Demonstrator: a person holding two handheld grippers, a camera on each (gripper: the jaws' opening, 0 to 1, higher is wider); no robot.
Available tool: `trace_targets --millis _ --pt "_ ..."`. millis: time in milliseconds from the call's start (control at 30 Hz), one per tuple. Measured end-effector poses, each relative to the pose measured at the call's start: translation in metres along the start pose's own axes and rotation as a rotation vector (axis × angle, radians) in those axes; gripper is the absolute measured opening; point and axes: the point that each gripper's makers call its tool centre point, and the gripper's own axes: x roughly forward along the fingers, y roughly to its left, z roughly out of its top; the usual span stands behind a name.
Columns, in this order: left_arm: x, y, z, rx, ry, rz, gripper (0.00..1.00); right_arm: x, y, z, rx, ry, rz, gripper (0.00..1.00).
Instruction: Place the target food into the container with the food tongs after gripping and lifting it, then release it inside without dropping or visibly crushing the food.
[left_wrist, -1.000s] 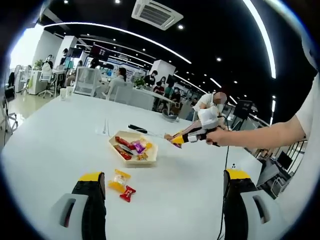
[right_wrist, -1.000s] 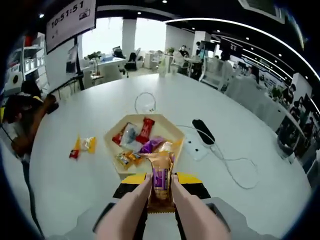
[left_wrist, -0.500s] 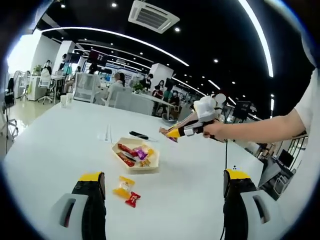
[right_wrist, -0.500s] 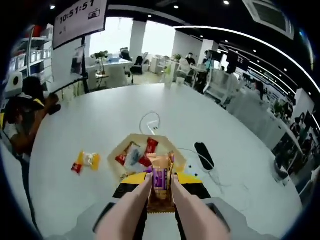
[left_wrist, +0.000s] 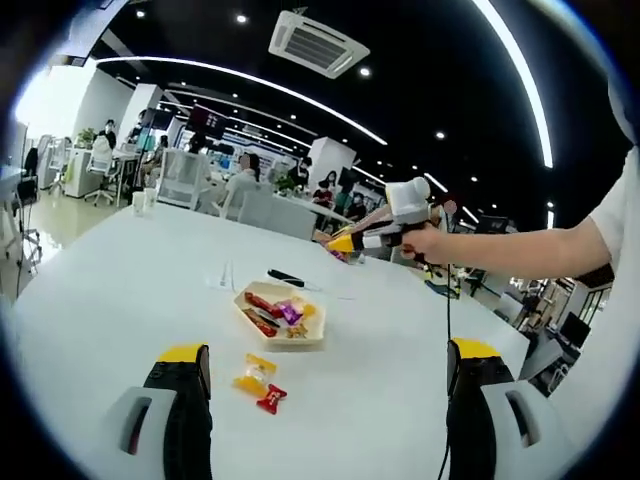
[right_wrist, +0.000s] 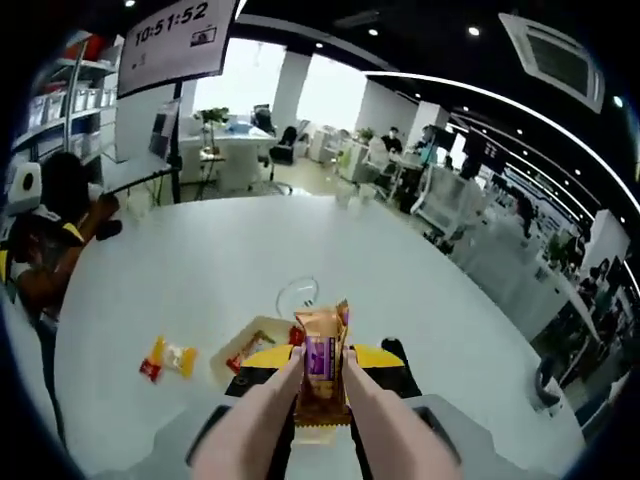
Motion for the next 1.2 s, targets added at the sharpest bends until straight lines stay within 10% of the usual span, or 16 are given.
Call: trace_targets --millis 433,1200 --pt "-0.010 0.012 -0.003 -0.007 -0.002 0.035 0.99 0.020 0.003 0.033 -0.058 -0.012 0.004 0.20" --pt "-0.018 0.019 -0.007 -0.029 -0.014 0.055 0.99 0.014 0.002 0.023 0.003 -0.028 -0.016 0.24"
